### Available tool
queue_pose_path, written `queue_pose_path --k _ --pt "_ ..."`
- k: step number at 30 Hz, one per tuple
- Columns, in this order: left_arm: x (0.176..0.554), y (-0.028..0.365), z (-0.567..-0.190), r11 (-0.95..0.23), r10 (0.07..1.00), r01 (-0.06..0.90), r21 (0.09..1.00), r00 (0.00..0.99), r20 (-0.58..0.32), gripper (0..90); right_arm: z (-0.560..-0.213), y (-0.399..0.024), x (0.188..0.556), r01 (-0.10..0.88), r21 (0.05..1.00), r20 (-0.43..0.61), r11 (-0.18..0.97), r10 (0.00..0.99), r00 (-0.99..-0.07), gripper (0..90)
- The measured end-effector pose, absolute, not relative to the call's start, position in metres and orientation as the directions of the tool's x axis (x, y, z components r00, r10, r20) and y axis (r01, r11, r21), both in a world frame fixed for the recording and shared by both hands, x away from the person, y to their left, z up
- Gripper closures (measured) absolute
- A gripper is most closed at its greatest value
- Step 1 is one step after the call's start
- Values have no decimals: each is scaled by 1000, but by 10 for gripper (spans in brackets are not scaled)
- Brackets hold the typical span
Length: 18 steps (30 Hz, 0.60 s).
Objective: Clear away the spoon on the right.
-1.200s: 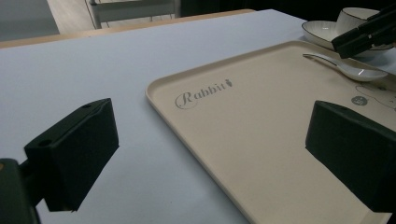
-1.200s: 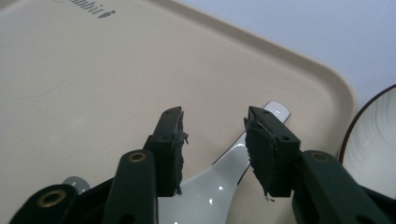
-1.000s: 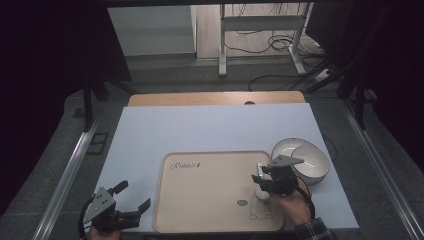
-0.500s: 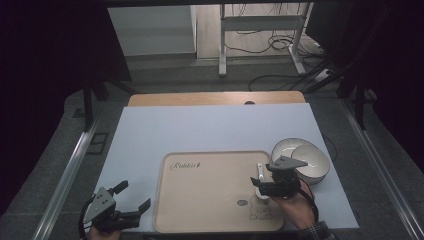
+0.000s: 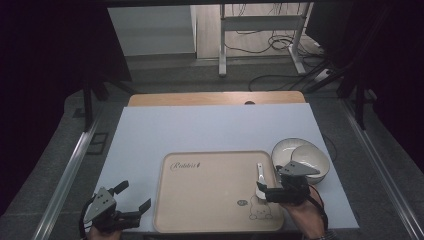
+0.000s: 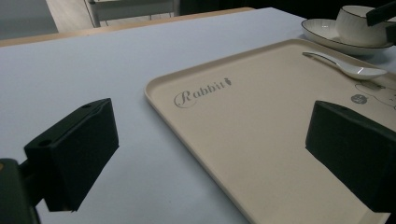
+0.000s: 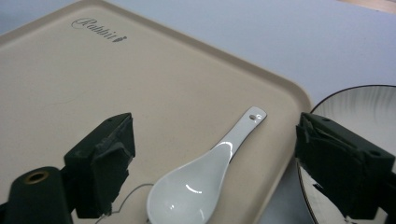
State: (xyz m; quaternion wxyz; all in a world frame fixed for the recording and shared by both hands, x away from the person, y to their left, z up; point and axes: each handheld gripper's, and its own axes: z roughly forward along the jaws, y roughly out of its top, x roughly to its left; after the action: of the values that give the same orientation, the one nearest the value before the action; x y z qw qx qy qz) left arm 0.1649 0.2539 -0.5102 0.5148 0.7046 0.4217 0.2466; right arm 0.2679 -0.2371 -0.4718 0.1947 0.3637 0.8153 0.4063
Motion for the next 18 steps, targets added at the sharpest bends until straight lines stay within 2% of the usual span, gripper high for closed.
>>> queue_pose_path --k 18 --pt "165 254 -510 -116 849 344 932 521 -87 23 -472 -266 240 406 850 -1 335 773 -635 13"
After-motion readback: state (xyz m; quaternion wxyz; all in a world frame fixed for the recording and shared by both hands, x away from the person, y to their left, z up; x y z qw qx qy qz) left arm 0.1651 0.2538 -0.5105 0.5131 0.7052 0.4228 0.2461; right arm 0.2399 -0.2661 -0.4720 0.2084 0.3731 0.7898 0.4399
